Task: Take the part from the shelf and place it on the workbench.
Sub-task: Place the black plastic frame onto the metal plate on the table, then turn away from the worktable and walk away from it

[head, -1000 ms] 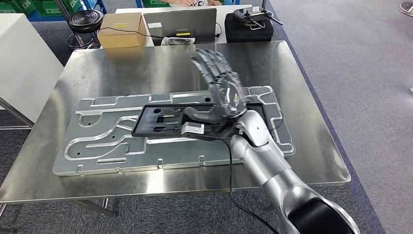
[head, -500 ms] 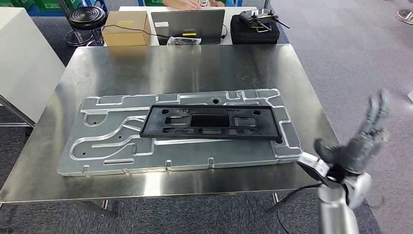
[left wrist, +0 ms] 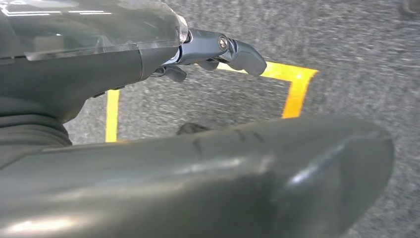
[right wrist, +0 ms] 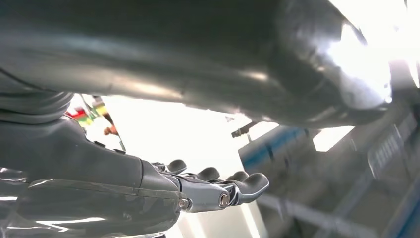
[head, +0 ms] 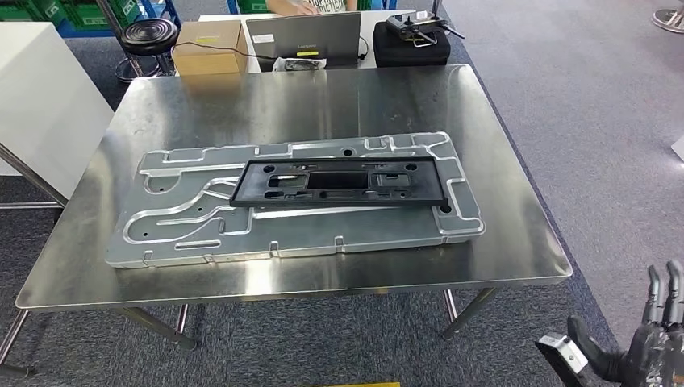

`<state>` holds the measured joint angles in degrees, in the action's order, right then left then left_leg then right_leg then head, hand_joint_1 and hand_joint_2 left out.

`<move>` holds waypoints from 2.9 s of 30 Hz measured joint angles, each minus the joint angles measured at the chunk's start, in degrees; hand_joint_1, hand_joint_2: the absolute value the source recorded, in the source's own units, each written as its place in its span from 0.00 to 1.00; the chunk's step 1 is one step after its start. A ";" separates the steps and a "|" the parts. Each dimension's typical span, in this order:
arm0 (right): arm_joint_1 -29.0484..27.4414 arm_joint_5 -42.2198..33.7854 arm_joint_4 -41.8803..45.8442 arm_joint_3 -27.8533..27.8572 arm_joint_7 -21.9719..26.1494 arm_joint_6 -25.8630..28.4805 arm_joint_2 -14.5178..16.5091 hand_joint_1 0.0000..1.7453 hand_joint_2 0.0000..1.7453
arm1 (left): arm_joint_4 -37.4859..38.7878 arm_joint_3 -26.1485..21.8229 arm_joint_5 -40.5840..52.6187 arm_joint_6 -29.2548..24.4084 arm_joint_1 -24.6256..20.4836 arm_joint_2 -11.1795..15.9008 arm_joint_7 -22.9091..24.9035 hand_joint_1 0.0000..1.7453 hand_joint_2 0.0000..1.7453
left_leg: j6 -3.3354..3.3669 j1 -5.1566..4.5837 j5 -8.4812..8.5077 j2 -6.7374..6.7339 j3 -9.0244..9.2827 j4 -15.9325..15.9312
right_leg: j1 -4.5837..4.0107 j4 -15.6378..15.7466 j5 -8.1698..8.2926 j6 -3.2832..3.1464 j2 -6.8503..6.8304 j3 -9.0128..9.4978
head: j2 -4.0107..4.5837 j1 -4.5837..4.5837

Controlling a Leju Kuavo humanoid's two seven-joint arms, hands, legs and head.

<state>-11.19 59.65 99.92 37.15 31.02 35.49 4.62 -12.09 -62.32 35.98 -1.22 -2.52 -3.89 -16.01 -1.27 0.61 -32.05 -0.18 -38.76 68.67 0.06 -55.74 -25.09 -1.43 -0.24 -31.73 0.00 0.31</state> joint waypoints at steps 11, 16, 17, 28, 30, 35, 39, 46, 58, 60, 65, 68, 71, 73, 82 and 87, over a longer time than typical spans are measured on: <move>5.83 8.79 -31.52 14.93 2.44 -1.79 0.35 0.00 0.00 | -0.08 -0.95 0.93 0.32 -0.48 0.00 0.19 0.00 0.00 | 2.65 -0.87 2.41 0.04 12.86 -13.07 | 0.00 -1.03 4.98 2.43 0.06 -5.28 | -0.01 -0.02; 8.25 11.41 -46.29 21.84 1.87 -0.42 -1.55 0.00 0.00 | -0.09 -1.57 1.36 0.90 -0.30 -0.13 0.34 0.00 0.00 | 3.60 -0.52 6.18 -0.43 8.67 -13.33 | 0.66 -13.30 -7.24 4.15 0.22 -8.65 | 0.00 -0.03; 8.83 12.09 -49.30 22.93 0.69 -0.68 -1.96 0.00 0.00 | -0.09 -1.66 1.50 1.07 -0.22 -0.15 0.41 0.00 0.00 | 3.53 -0.52 6.83 -0.52 7.79 -13.26 | 0.78 -16.17 -8.20 4.36 0.22 -8.74 | 0.00 -0.03; 12.50 18.62 -78.00 30.08 -21.05 -8.16 -2.87 0.00 0.00 | -0.09 -1.83 4.09 1.75 0.48 -0.32 -0.23 0.00 0.00 | 0.35 -0.23 8.43 -0.45 2.57 -10.18 | 0.60 0.98 -3.90 1.21 0.06 5.41 | 0.00 0.05; 12.70 20.33 -80.22 30.15 -24.36 -9.50 -2.51 0.00 0.00 | -0.09 -1.83 4.41 1.92 0.69 -0.25 -0.24 0.00 0.00 | 0.06 -0.11 2.22 -0.32 0.68 -4.23 | 0.50 0.99 -2.41 0.47 -0.06 3.59 | 0.00 0.07; 13.12 21.65 -84.02 30.15 -28.58 -13.26 -1.55 0.00 0.00 | -0.09 -1.83 5.07 2.05 0.66 -0.09 -0.34 0.00 0.00 | 0.21 -0.09 1.06 -0.30 3.47 3.32 | -0.12 -0.08 0.92 0.44 -0.12 -1.67 | 0.00 0.07; 13.73 22.56 -85.62 30.15 -30.01 -16.48 -0.68 0.00 0.00 | -0.09 -1.81 5.85 2.24 0.01 0.15 -0.52 0.00 0.00 | 1.49 -0.56 0.72 -0.28 15.02 -12.15 | -0.44 -1.24 3.04 1.20 -0.11 -4.11 | 0.00 0.07; 14.14 22.82 -87.06 30.15 -35.65 -25.49 -0.53 0.00 0.00 | -0.04 -1.52 7.53 2.76 -0.18 0.29 0.64 0.00 0.00 | 3.89 -0.53 4.45 -0.79 11.27 -14.03 | 0.27 -10.42 -6.14 3.53 0.21 -7.34 | 0.00 0.05; 15.18 21.57 -87.32 30.34 -39.91 -27.56 -0.47 0.00 0.00 | -0.04 -1.19 8.96 4.71 -0.50 0.32 4.42 0.00 0.00 | 1.12 -0.44 9.64 -0.75 3.06 -10.94 | 0.26 1.89 -5.18 1.35 -0.05 7.64 | 0.00 0.07; 15.17 21.67 -87.37 30.35 -40.86 -27.62 -0.43 0.00 0.00 | -0.04 -1.17 9.45 5.09 -0.40 0.26 5.56 0.00 0.00 | 0.58 -0.21 4.51 -0.44 1.57 -6.57 | 0.32 1.96 -3.65 0.54 -0.34 6.11 | 0.00 0.07; 15.17 21.78 -87.41 30.35 -41.27 -28.07 -0.36 0.00 0.00 | -0.04 -0.66 10.70 5.52 -0.37 -0.09 7.50 0.00 0.00 | -0.11 0.06 0.63 -0.35 1.65 4.85 | 0.07 0.88 -0.07 0.58 -0.42 0.55 | 0.00 0.07; 15.28 21.79 -87.43 30.35 -40.19 -28.09 -0.22 0.00 0.00 | -0.04 -0.22 11.05 5.46 -0.60 -0.11 7.57 0.00 0.00 | 0.40 -0.01 2.54 -0.24 10.72 -5.99 | 0.05 -0.83 1.34 1.28 -0.36 -2.54 | 0.00 0.07; 15.37 21.81 -87.44 30.35 -39.14 -27.89 -0.14 0.00 0.00 | -0.04 -0.05 11.22 5.46 -0.79 -0.11 7.40 0.00 0.00 | 1.85 -0.43 0.31 -0.16 14.65 -13.05 | -0.02 -1.55 2.78 2.32 -0.42 -3.62 | 0.00 0.07; 15.30 21.88 -87.44 30.35 -38.80 -27.70 -0.16 0.00 0.00 | -0.02 -0.04 11.40 5.46 -0.67 -0.17 7.38 0.00 0.00 | 2.79 -0.45 1.16 -0.36 13.82 -13.12 | 0.18 -1.43 3.48 3.01 -0.35 -3.90 | 0.00 0.07; 15.19 22.17 -87.57 30.35 -38.15 -27.24 -0.18 0.00 0.00 | 0.00 0.09 11.92 5.49 -0.68 -0.32 7.54 0.00 0.00 | 3.86 -0.68 7.49 -0.82 5.76 -12.76 | 0.66 -16.47 -6.58 4.11 0.01 -3.88 | 0.00 0.07; 15.55 22.12 -87.52 30.35 -37.87 -27.09 -0.38 0.00 0.00 | 0.00 0.23 12.33 5.51 -0.80 -0.72 7.61 0.00 0.00 | 2.69 -0.89 9.89 -0.89 3.36 -12.07 | -0.23 2.50 -7.03 2.02 -0.18 10.22 | 0.00 0.06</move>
<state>4.35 81.77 12.39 67.49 -6.86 8.41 4.24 -12.09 -62.10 48.31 4.28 -3.32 -4.61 -8.40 1.42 -0.27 -22.16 -1.07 -35.40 56.60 -0.17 -53.24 -32.11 0.59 -0.42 -21.51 0.00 0.37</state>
